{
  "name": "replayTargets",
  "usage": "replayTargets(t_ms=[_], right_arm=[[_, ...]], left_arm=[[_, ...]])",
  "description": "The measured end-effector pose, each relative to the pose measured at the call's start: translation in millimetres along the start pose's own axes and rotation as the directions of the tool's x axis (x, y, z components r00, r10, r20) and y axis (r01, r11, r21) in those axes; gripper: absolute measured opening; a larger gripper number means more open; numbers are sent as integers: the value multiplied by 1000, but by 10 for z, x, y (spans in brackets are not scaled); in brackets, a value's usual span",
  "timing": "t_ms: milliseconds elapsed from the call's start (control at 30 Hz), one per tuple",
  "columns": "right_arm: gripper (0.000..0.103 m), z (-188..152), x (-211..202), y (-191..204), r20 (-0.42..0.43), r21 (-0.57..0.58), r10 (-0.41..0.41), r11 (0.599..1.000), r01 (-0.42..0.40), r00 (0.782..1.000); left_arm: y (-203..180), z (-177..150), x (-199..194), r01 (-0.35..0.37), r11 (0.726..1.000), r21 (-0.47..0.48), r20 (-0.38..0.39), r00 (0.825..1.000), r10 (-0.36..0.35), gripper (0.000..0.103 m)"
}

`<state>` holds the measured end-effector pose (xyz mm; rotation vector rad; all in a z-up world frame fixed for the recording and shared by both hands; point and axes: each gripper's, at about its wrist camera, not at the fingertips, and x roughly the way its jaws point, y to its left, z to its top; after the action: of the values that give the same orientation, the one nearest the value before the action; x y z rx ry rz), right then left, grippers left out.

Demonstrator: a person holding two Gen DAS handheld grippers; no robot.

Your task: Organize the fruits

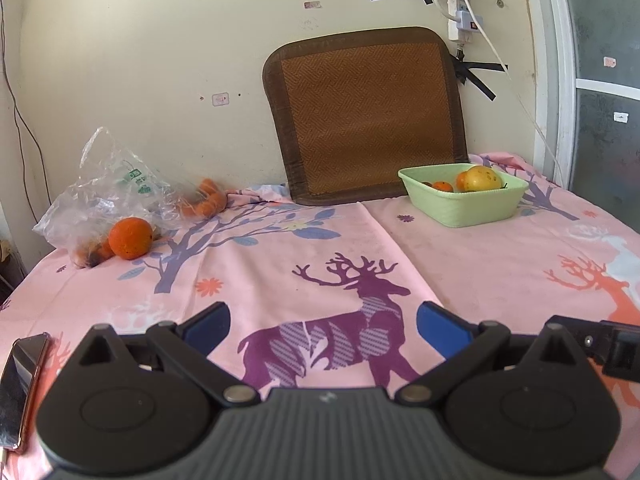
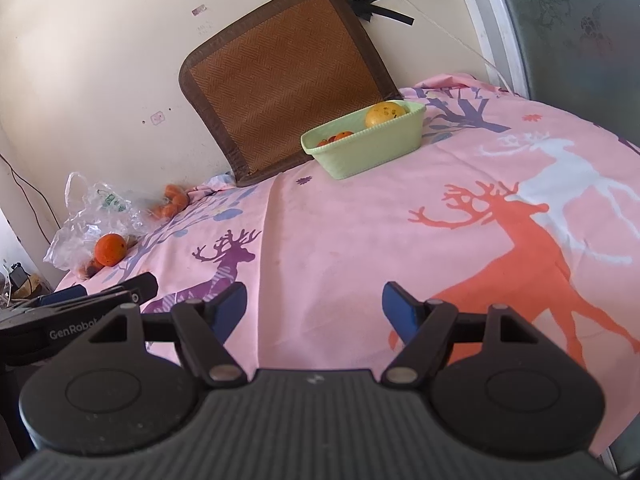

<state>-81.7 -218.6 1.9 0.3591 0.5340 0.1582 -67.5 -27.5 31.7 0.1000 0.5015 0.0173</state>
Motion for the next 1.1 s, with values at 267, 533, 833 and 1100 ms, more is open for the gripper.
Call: replayTargets(t_ms=[267,533,833,1100], right_arm=[[77,-18,32,7,-7,6,-10,1000,10,1000],[77,-39,58,22,-16,14,-21,1000,21,1000],[78,-60,91,8,-30,19,-21,1000,22,999],[78,-73,119,-7,-39,31,-25,999,26,999]], left_arm=[[20,-36,63,20,1000,-6,-42,999,-21,103],[32,-58,100,63,997,-33,-106,992,-66,103],[-1,-68,95,74,997,-32,-124,989,-77,103],[-8,-93,135,80,995,-52,-174,981,-88,103]])
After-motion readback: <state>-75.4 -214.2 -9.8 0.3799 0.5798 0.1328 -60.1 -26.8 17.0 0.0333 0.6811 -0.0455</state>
